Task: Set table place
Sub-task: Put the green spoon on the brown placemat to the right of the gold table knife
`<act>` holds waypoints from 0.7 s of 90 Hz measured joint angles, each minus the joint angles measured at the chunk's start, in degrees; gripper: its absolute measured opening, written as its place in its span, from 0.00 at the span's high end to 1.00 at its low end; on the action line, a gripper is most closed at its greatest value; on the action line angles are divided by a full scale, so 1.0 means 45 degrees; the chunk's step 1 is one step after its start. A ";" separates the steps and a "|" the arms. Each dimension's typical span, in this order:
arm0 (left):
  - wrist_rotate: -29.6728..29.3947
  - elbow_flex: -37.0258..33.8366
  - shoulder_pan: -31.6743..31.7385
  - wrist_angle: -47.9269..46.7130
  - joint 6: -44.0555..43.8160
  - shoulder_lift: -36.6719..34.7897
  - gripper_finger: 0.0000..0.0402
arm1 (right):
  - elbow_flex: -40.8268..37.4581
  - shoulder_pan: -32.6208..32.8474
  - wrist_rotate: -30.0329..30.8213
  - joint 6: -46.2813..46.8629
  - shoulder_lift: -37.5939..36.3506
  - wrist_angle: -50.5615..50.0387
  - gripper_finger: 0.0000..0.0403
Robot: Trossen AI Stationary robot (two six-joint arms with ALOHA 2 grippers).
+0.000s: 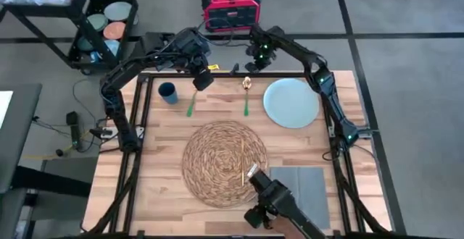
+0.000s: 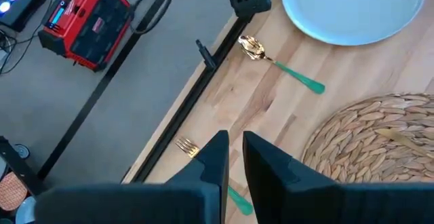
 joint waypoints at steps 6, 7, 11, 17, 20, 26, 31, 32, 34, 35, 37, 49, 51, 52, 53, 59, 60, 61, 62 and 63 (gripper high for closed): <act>0.0000 0.0000 0.0000 0.0000 -0.0005 0.0000 0.93 | 0.0000 0.0055 -0.0234 0.0000 -0.0001 0.0002 0.56; 0.0000 0.0000 0.0000 0.0000 -0.0005 0.0000 0.93 | 0.0000 0.0056 -0.0274 0.0000 0.0000 -0.0016 0.57; 0.0000 0.0000 0.0000 0.0000 -0.0009 0.0000 0.93 | 0.0000 0.0066 -0.0438 -0.0010 0.0000 -0.0102 0.57; 0.0005 0.0000 0.0000 0.0000 -0.0010 0.0000 0.93 | -0.0005 0.0133 -0.0550 -0.0010 0.0000 -0.0110 0.57; 0.0005 0.0000 0.0000 0.0000 -0.0010 0.0000 0.93 | -0.0065 0.0166 -0.0550 -0.0010 -0.0005 0.0049 0.57; 0.0005 0.0000 0.0000 0.0001 -0.0042 0.0000 0.93 | -0.0195 0.0238 -0.0550 0.0003 -0.0002 0.0127 0.57; 0.0011 0.0000 0.0000 0.0000 -0.0148 0.0000 0.93 | -0.0392 0.0315 -0.0558 0.0044 0.0000 0.0065 0.57; 0.0014 0.0000 0.0000 0.0000 -0.0168 0.0000 0.93 | -0.0448 0.0333 -0.0561 0.0045 0.0000 0.0080 0.57; 0.0016 0.0000 -0.0005 0.0001 -0.0197 0.0000 0.93 | -0.0577 0.0378 -0.0571 0.0049 -0.0003 0.0113 0.57; 0.0019 0.0000 -0.0005 0.0004 -0.0215 0.0000 0.93 | -0.0649 0.0398 -0.0574 0.0049 -0.0006 0.0128 0.57; 0.0035 0.0000 -0.0005 0.0002 -0.0219 0.0000 0.93 | -0.0797 0.0430 -0.0576 0.0046 -0.0010 0.0128 0.57; 0.0097 0.0000 -0.0045 0.0000 -0.0226 0.0000 0.93 | -0.1435 0.0616 -0.0569 -0.0019 0.0019 0.0323 0.57; 0.0101 0.0000 -0.0049 0.0000 -0.0228 0.0000 0.93 | -0.1441 0.0637 -0.0569 -0.0019 0.0019 0.0380 0.57; 0.0100 0.0000 -0.0051 0.0002 -0.0228 0.0000 0.93 | -0.1450 0.0646 -0.0569 -0.0019 0.0019 0.0405 0.57; 0.0097 0.0000 -0.0053 0.0004 -0.0226 0.0000 0.93 | -0.1452 0.0648 -0.0569 -0.0019 0.0019 0.0424 0.57; 0.0098 0.0000 -0.0053 0.0000 -0.0181 0.0000 0.93 | -0.1452 0.0626 -0.0574 -0.0021 0.0013 0.0546 0.57; 0.0097 0.0000 -0.0053 0.0000 -0.0175 0.0000 0.93 | -0.1452 0.0619 -0.0574 -0.0024 0.0010 0.0583 0.57; 0.0097 0.0000 -0.0054 0.0000 -0.0170 0.0000 0.93 | -0.1452 0.0613 -0.0571 -0.0024 0.0010 0.0622 0.57; 0.0101 0.0000 -0.0057 0.0003 -0.0170 0.0000 0.93 | -0.1452 0.0603 -0.0569 -0.0024 0.0010 0.0653 0.57; 0.0102 0.0000 -0.0058 0.0003 -0.0170 0.0000 0.93 | -0.1452 0.0589 -0.0569 -0.0024 0.0010 0.0676 0.57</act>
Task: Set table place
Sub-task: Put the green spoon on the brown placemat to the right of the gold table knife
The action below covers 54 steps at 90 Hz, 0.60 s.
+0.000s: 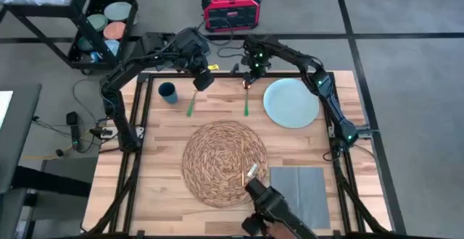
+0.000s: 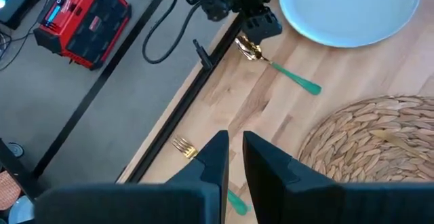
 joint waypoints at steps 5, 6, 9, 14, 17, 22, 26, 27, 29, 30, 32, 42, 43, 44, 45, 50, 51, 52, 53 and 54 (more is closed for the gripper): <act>-0.0003 0.0000 0.0000 -0.0001 0.0000 0.0000 0.93 | -0.0005 -0.0068 0.0005 0.0003 0.0005 0.0073 0.57; -0.0005 0.0000 0.0000 -0.0003 0.0001 0.0000 0.93 | -0.0005 -0.0082 0.0005 0.0001 0.0005 0.0094 0.57; -0.0005 0.0000 0.0000 -0.0003 0.0013 0.0000 0.93 | -0.0005 -0.0102 0.0006 0.0000 0.0001 0.0181 0.57; -0.0005 0.0000 0.0000 -0.0003 0.0058 0.0000 0.93 | -0.0005 -0.0191 0.0010 0.0006 0.0000 0.0302 0.57; -0.0005 0.0000 0.0000 -0.0003 0.0058 0.0000 0.93 | -0.0005 -0.0235 0.0010 0.0010 0.0000 0.0326 0.57; -0.0005 0.0000 0.0000 -0.0003 0.0059 0.0000 0.93 | -0.0005 -0.0257 0.0010 0.0010 0.0000 0.0500 0.57; -0.0005 0.0000 0.0000 -0.0003 0.0061 0.0000 0.93 | -0.0005 -0.0262 0.0015 0.0019 0.0000 0.0686 0.57; -0.0005 0.0000 0.0000 -0.0003 0.0063 0.0000 0.93 | -0.0005 -0.0262 0.0014 0.0023 0.0000 0.0718 0.57; -0.0007 0.0000 0.0000 -0.0003 0.0063 0.0000 0.93 | -0.0005 -0.0259 0.0011 0.0039 0.0000 0.0762 0.57; -0.0010 0.0000 0.0000 -0.0003 0.0063 0.0000 0.93 | -0.0005 -0.0256 0.0010 0.0054 0.0000 0.0778 0.57; -0.0010 0.0000 0.0000 -0.0001 0.0078 0.0000 0.93 | -0.0005 -0.0249 0.0010 0.0073 0.0000 0.0801 0.57; -0.0010 0.0000 0.0000 -0.0003 0.0204 0.0000 0.93 | -0.0005 -0.0203 -0.0013 0.0112 0.0000 0.0779 0.60; -0.0010 0.0000 0.0000 -0.0003 0.0204 0.0000 0.93 | -0.0005 -0.0192 -0.0026 0.0112 0.0000 0.0790 0.61; -0.0010 0.0000 0.0000 -0.0003 0.0204 0.0000 0.93 | -0.0005 -0.0180 -0.0042 0.0112 0.0000 0.0807 0.61; -0.0010 0.0000 0.0000 -0.0003 0.0204 0.0000 0.93 | -0.0005 -0.0164 -0.0076 0.0109 0.0000 0.0828 0.62; -0.0012 0.0000 0.0000 -0.0002 0.0199 0.0000 0.93 | -0.0005 -0.0127 -0.0231 0.0107 0.0000 0.0982 0.64; -0.0015 0.0000 0.0000 -0.0001 0.0199 0.0000 0.93 | -0.0005 -0.0126 -0.0244 0.0108 0.0000 0.1018 0.64; -0.0015 0.0000 0.0000 -0.0002 0.0199 0.0000 0.93 | -0.0005 -0.0126 -0.0254 0.0109 0.0000 0.1052 0.65; -0.0013 0.0000 0.0000 -0.0003 0.0199 0.0000 0.93 | -0.0005 -0.0123 -0.0262 0.0111 0.0000 0.1080 0.65; -0.0010 0.0000 0.0000 -0.0003 0.0199 0.0000 0.93 | -0.0005 -0.0117 -0.0267 0.0113 0.0000 0.1107 0.66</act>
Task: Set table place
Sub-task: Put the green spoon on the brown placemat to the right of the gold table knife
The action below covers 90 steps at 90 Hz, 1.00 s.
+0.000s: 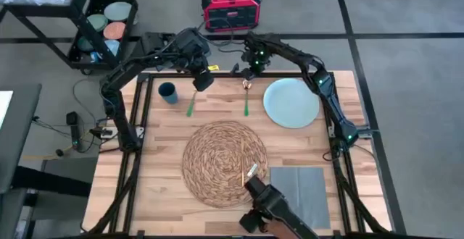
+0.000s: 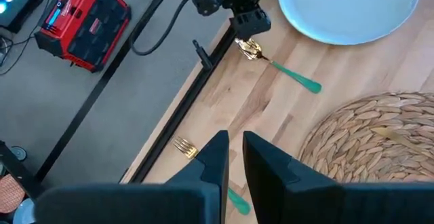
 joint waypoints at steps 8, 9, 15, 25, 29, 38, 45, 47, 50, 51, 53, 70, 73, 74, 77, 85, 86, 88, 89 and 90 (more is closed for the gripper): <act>-0.0004 0.0000 0.0000 0.0000 0.0001 0.0000 0.93 | 0.0000 0.0059 -0.0016 0.0049 0.0000 0.0175 0.69; -0.0004 0.0000 0.0000 0.0000 -0.0002 0.0000 0.93 | 0.0000 0.0059 -0.0019 0.0070 0.0000 0.0181 0.69; -0.0004 0.0000 0.0000 0.0004 -0.0005 0.0000 0.93 | 0.0000 0.0064 -0.0057 0.0072 0.0000 0.0200 0.70; -0.0006 0.0000 0.0000 0.0000 -0.0010 0.0000 0.93 | 0.0000 0.0074 -0.0058 0.0115 0.0000 0.0431 0.71; -0.0004 0.0000 0.0000 0.0000 -0.0010 0.0000 0.93 | 0.0000 0.0069 -0.0064 0.0157 0.0000 0.0465 0.71; -0.0004 0.0000 0.0000 0.0000 0.0039 0.0000 0.93 | -0.0162 0.0069 -0.0058 0.0203 -0.0011 0.0541 0.74; -0.0009 0.0000 -0.0003 0.0000 0.0056 0.0000 0.93 | -0.0400 0.0069 -0.0053 0.0205 -0.0015 0.0429 0.79; -0.0009 0.0000 -0.0005 0.0000 0.0065 0.0000 0.93 | -0.0454 0.0069 -0.0053 0.0199 -0.0015 0.0347 0.81; -0.0009 0.0000 -0.0005 0.0000 0.0110 0.0000 0.93 | -0.0533 0.0069 -0.0050 0.0179 -0.0015 0.0243 0.84; -0.0009 0.0000 -0.0005 0.0003 0.0124 0.0000 0.93 | -0.0564 0.0073 -0.0049 0.0162 -0.0015 0.0238 0.85; -0.0009 0.0000 -0.0005 0.0001 0.0169 0.0000 0.93 | -0.0611 0.0085 -0.0049 0.0145 -0.0015 0.0235 0.86; -0.0011 0.0000 -0.0005 0.0000 0.0341 0.0000 0.93 | -0.0738 0.0098 -0.0044 0.0106 -0.0015 0.0329 0.99; -0.0009 0.0000 -0.0005 0.0000 0.0340 0.0000 0.93 | -0.0738 0.0098 -0.0044 0.0106 -0.0015 0.0332 0.99; -0.0009 0.0000 -0.0005 0.0000 0.0340 0.0000 0.93 | -0.0738 0.0098 -0.0044 0.0106 -0.0015 0.0329 0.99; -0.0014 0.0000 -0.0005 0.0000 0.0340 0.0000 0.93 | -0.0738 0.0098 -0.0044 0.0109 -0.0015 0.0321 1.00; -0.0014 0.0000 -0.0005 0.0000 0.0329 0.0000 0.93 | -0.0725 0.0098 -0.0048 0.0198 -0.0015 0.0147 1.00; -0.0014 0.0000 -0.0005 0.0000 0.0329 0.0000 0.93 | -0.0700 0.0098 -0.0049 0.0195 -0.0015 0.0072 1.00; -0.0014 0.0000 -0.0005 0.0003 0.0325 0.0000 0.93 | -0.0644 0.0098 -0.0052 0.0179 -0.0015 -0.0098 1.00; -0.0014 0.0000 -0.0005 0.0004 0.0325 0.0000 0.93 | -0.0610 0.0098 -0.0052 0.0160 -0.0015 -0.0201 1.00; -0.0014 0.0000 -0.0005 0.0001 0.0322 0.0000 0.93 | -0.0566 0.0098 -0.0049 0.0132 -0.0015 -0.0322 1.00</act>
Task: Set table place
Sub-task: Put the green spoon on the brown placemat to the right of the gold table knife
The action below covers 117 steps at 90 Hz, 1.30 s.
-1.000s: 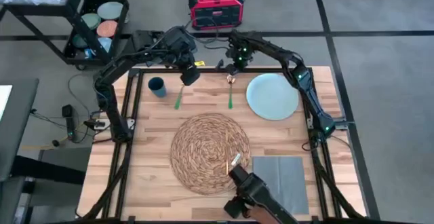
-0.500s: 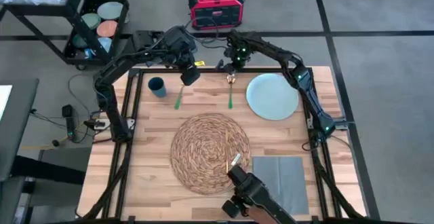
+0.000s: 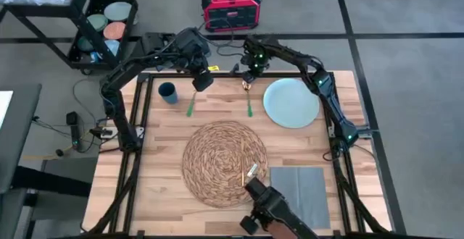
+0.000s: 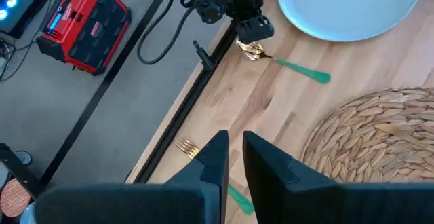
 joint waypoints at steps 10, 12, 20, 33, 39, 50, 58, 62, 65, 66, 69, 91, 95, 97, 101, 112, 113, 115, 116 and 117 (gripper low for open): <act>0.0000 0.0000 0.0000 -0.0001 -0.0143 0.0000 0.93 | 0.0627 0.0000 0.0030 -0.0520 0.0000 -0.1157 1.00; 0.0000 0.0000 0.0000 0.0001 -0.0199 0.0000 0.93 | 0.0787 0.0000 0.0037 -0.0590 -0.0001 -0.1380 1.00; 0.0000 0.0000 0.0000 -0.0001 -0.0235 0.0000 0.93 | 0.1306 0.0000 0.0054 -0.0704 -0.0095 -0.2260 1.00; 0.0000 0.0000 0.0000 -0.0001 -0.0265 0.0000 0.93 | 0.1496 0.0061 0.0057 -0.0640 -0.1145 -0.2883 1.00; -0.0005 0.0000 0.0000 -0.0001 -0.0149 -0.0004 0.93 | 0.1320 0.0177 -0.0044 -0.0675 -0.1906 -0.3324 1.00; -0.0086 -0.0456 0.0000 0.0009 -0.0083 -0.0394 0.93 | 0.0358 0.0666 -0.0320 -0.0707 -0.3398 -0.3674 1.00; -0.0394 -0.1167 0.0010 0.0023 -0.0195 -0.0851 0.93 | -0.0759 0.1157 -0.0399 -0.0672 -0.4574 -0.3634 1.00; -0.0643 -0.1638 0.0024 -0.0009 -0.0262 -0.1126 0.93 | -0.1501 0.1431 -0.0415 -0.0541 -0.5133 -0.3551 1.00; -0.0703 -0.2009 0.0024 -0.0001 -0.0352 -0.1335 0.93 | -0.2164 0.1635 -0.0455 -0.0338 -0.5578 -0.3320 1.00; -0.0714 -0.2137 0.0024 0.0007 -0.0392 -0.1413 0.93 | -0.2411 0.1716 -0.0476 -0.0258 -0.5724 -0.3214 1.00; -0.0763 -0.2577 0.0024 0.0023 -0.0546 -0.1682 0.93 | -0.3223 0.1984 -0.0607 0.0005 -0.6199 -0.2757 1.00; -0.0782 -0.5988 0.0024 0.1043 -0.1568 -0.3680 0.93 | -0.9047 0.3836 -0.1886 0.3121 -0.9490 0.1592 1.00; -0.0777 -0.6478 0.0024 0.1317 -0.1712 -0.3941 0.93 | -0.9754 0.4107 -0.2034 0.3619 -0.9742 0.2109 1.00; -0.0777 -0.6695 0.0024 0.1457 -0.1784 -0.4066 0.93 | -1.0036 0.4243 -0.2048 0.3833 -0.9849 0.2285 1.00; -0.0777 -0.7066 0.0024 0.1656 -0.1935 -0.4277 0.93 | -1.0562 0.4496 -0.2061 0.4166 -1.0045 0.2678 1.00; -0.0777 -0.7775 0.0024 0.1820 -0.2318 -0.4619 0.93 | -1.1506 0.5213 -0.2622 0.4981 -1.0066 0.3763 1.00; -0.0774 -0.7823 0.0024 0.1820 -0.2348 -0.4633 0.93 | -1.1554 0.5285 -0.2640 0.5041 -1.0040 0.3842 1.00; -0.0772 -0.7914 0.0024 0.1803 -0.2388 -0.4656 0.93 | -1.1648 0.5436 -0.2661 0.5147 -1.0005 0.4018 1.00; -0.0772 -0.7953 0.0024 0.1796 -0.2419 -0.4663 0.93 | -1.1695 0.5499 -0.2665 0.5185 -0.9998 0.4132 1.00; -0.0771 -0.7991 0.0024 0.1790 -0.2453 -0.4668 0.93 | -1.1740 0.5555 -0.2667 0.5216 -0.9993 0.4255 1.00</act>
